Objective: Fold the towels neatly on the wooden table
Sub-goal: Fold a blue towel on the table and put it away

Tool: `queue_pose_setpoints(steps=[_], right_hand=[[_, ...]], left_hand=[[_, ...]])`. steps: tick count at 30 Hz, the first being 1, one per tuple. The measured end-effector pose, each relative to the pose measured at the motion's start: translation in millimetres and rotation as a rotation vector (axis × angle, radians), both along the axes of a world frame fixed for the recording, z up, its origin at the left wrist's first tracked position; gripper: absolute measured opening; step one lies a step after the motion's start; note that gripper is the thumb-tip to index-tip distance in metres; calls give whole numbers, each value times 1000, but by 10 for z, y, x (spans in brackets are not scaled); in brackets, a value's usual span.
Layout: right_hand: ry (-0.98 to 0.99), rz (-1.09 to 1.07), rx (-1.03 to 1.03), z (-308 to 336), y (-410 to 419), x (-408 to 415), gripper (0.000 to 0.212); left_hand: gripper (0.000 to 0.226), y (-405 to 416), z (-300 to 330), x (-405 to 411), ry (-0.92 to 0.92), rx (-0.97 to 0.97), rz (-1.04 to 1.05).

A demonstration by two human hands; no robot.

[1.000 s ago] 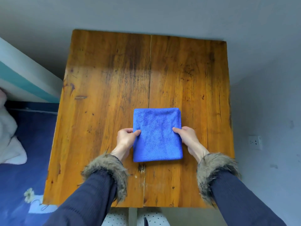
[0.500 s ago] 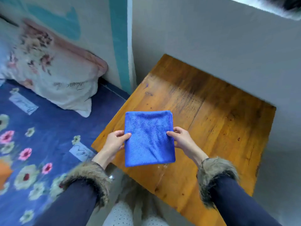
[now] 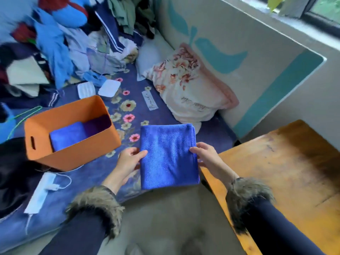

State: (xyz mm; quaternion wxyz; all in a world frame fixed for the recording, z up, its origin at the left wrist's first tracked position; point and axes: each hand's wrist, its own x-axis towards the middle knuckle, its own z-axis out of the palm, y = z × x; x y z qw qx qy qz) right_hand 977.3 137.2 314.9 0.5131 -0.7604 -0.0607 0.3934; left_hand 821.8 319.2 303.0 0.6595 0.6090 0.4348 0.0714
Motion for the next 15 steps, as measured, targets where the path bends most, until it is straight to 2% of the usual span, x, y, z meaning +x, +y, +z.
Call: queue_pose_setpoints(steps=[8, 12, 15], right_hand=[[56, 243, -22, -64, 1739, -1028, 7], [74, 320, -20, -53, 2386, -1251, 13], [74, 373, -28, -86, 2790, -1231, 10]], left_hand=[[8, 1272, 3, -1435, 29, -2, 243], [13, 1770, -67, -1734, 40, -11, 325], [10, 2091, -136, -1744, 49, -27, 361]])
